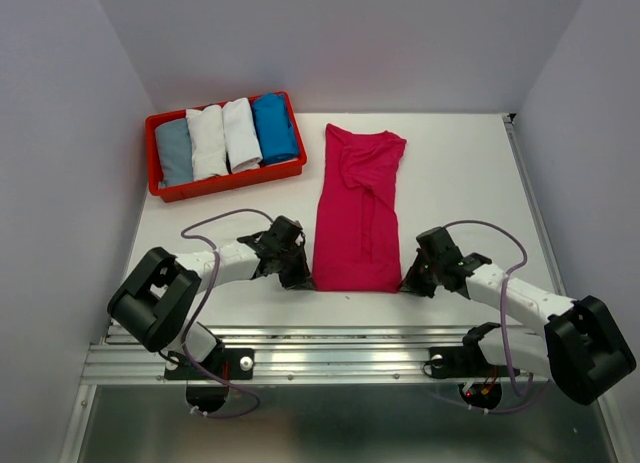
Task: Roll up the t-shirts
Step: Roll the T-shirt to the center of the board.
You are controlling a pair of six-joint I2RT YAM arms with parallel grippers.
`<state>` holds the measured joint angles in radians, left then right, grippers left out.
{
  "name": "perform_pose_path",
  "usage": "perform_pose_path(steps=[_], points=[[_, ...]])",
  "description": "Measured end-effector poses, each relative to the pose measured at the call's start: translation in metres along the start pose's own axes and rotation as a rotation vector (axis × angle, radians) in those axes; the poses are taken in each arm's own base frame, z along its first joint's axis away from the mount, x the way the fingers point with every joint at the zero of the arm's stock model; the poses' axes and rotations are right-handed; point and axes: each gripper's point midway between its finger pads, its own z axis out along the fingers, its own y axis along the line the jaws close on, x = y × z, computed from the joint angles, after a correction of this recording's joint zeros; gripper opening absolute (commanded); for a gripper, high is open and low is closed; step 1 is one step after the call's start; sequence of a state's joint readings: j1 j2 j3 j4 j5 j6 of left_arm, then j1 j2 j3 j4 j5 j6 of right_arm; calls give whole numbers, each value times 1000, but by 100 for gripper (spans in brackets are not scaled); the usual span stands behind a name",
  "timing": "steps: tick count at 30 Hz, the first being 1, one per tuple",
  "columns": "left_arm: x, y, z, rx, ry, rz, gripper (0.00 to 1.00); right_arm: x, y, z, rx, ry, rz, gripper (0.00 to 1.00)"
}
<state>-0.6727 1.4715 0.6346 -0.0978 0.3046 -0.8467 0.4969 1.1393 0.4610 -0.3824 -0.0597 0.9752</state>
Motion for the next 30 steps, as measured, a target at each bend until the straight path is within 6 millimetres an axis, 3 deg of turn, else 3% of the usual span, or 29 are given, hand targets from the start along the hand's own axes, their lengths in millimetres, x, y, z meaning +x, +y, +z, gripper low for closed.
perform_pose_path(steps=[4,14,30], points=[[-3,2,-3,-34,-6,-7,0,-3,-3,-3,23,-14,2,1],[-19,-5,-15,-55,-14,-41,0,-29,19,-22,12,-98,-9,1],[-47,-27,-21,-41,-6,-58,0,-57,38,-26,45,-164,-48,1]])
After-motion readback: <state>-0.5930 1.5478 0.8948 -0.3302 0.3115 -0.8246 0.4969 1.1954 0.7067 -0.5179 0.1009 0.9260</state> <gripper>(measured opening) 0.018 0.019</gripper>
